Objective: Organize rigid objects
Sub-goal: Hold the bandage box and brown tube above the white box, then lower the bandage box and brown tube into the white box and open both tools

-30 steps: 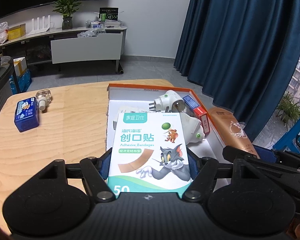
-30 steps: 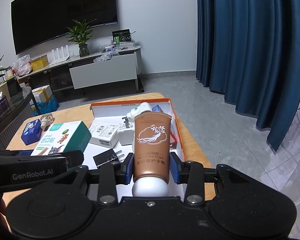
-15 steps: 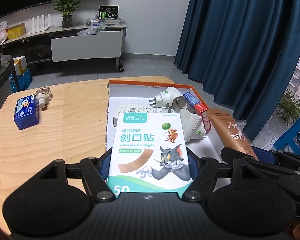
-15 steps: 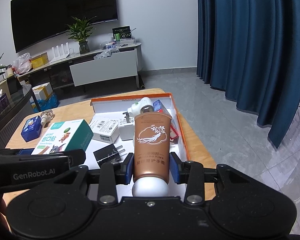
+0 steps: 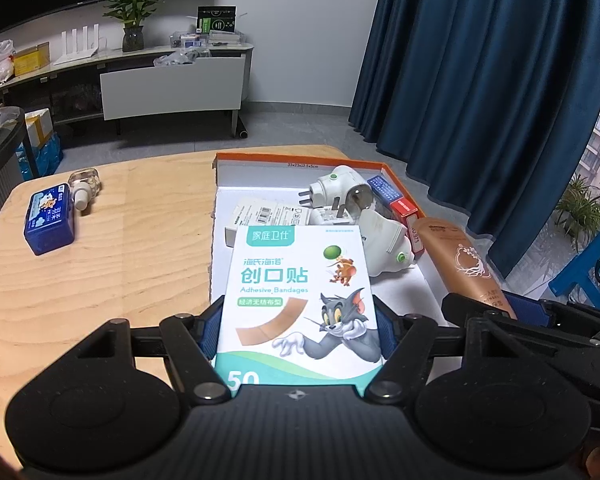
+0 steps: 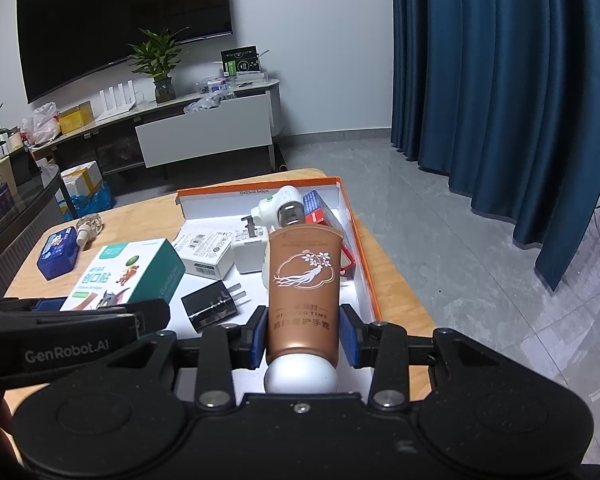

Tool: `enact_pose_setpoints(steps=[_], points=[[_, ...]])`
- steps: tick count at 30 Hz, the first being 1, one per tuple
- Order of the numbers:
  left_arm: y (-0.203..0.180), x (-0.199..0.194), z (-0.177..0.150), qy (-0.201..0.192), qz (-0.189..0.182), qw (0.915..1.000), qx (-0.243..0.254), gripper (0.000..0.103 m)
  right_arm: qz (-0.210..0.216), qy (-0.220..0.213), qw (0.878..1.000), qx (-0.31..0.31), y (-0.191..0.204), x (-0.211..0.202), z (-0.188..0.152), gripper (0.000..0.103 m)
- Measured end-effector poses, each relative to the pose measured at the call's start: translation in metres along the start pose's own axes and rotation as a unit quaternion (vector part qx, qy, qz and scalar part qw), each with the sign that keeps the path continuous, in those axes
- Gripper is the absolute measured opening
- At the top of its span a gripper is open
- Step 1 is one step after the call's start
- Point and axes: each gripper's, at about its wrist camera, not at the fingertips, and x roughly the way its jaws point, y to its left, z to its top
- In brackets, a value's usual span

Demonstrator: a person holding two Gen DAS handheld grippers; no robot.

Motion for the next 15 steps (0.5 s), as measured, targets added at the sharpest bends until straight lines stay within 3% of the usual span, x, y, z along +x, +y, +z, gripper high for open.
enact_pose_setpoints(steps=[15], points=[[0.001, 0.009, -0.001, 0.014, -0.001, 0.9999, -0.003, 0.072, -0.004, 0.015, 1.0, 0.004, 0.001, 0.014, -0.004, 0.046]])
